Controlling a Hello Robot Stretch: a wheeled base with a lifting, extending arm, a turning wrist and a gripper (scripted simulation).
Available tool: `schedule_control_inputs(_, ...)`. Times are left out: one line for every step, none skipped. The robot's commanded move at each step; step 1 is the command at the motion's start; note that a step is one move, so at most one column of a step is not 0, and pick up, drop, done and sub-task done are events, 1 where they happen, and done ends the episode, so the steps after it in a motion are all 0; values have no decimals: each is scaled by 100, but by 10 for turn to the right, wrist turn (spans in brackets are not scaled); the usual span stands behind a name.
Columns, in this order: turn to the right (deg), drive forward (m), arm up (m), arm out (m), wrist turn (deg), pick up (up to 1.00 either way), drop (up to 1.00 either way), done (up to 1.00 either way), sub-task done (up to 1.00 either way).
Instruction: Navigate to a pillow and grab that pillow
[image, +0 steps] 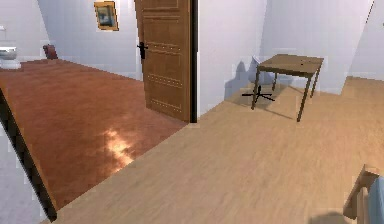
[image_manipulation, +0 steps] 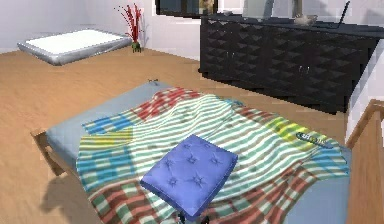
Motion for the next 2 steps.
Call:
schedule_control_inputs(0, 0, 10, 0, 0, 0, 0, 0, 0)
schedule_control_inputs(0, 0, 0, 0, 0, 0, 0, 100, 0)
